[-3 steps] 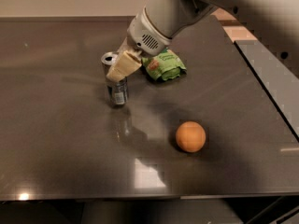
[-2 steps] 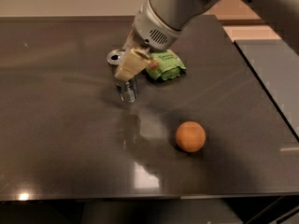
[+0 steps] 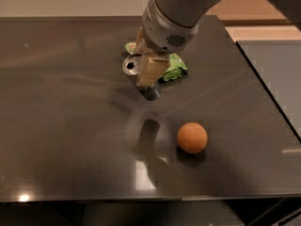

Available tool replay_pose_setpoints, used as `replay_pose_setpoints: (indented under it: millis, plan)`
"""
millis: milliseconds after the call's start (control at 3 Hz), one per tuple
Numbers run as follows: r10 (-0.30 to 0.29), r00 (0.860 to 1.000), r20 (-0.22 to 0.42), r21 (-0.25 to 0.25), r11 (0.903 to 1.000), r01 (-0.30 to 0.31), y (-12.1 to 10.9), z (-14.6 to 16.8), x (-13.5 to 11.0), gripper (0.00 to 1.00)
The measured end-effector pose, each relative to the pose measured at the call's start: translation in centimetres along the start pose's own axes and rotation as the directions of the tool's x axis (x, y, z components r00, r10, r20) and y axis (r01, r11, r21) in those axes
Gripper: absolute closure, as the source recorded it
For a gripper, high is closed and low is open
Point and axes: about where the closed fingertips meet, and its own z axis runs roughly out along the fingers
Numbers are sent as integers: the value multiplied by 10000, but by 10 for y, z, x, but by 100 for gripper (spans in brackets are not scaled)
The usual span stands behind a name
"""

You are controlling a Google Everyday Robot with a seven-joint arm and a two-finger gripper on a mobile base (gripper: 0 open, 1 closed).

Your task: Knock redbull can over

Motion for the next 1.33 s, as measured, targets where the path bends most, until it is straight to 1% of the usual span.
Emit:
replay_pose_setpoints:
  millis: [333,667,1000,1333]
  plan:
    - [-1272,9895,-683,-615,9905,1230,3,17,9,100]
    - [-2151,9712,-1025,-1248,9714,2020,7,35,15,100]
    - [-2670,9551,-1285,-1672,9551,2445,10,48,20,82]
    - [-2986,9436,-1430,-1873,9444,2704,11,55,21,59]
